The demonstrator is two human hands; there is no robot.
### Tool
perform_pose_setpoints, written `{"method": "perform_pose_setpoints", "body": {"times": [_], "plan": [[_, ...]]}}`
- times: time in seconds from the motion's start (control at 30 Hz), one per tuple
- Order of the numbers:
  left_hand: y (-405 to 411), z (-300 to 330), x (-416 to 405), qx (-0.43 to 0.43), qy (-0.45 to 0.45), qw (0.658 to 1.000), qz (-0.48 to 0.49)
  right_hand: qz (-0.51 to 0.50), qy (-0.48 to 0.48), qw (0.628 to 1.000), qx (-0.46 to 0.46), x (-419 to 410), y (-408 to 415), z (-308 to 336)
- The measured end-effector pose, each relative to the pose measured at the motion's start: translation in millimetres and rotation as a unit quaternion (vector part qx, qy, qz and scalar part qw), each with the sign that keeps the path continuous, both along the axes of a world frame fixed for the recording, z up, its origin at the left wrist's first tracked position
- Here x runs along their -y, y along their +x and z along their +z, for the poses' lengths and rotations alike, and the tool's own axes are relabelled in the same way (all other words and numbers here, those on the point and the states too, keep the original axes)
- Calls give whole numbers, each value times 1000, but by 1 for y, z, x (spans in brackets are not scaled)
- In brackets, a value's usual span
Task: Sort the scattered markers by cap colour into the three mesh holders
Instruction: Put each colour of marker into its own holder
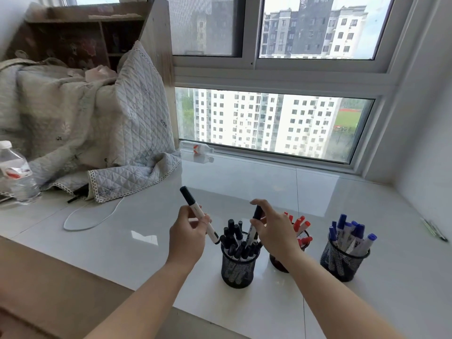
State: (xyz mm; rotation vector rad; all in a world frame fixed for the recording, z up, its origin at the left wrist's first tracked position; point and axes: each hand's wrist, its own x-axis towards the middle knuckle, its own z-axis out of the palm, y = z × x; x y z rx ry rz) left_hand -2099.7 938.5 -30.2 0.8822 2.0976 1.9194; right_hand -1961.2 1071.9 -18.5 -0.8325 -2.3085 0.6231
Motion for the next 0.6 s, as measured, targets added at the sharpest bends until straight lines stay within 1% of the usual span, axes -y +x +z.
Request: {"method": "perform_pose_setpoints", "body": {"times": [0.1, 0.23, 0.4, 0.5, 0.6], "plan": [[0, -1, 2, -2, 6, 1000, 1, -2, 9, 1000, 11, 1, -1, -7], [0, -3, 5, -1, 22, 1000, 0, 18, -4, 999, 44, 1, -2, -19], [1, 0, 3, 11, 69, 998, -7, 23, -42, 999, 24, 1, 3, -26], [5, 2, 1, 25, 91, 995, -9, 30, -66, 997, 33, -3, 7, -25], [10, 1, 1, 19, 103, 994, 1, 35, -116, 993, 4, -4, 12, -27]]}}
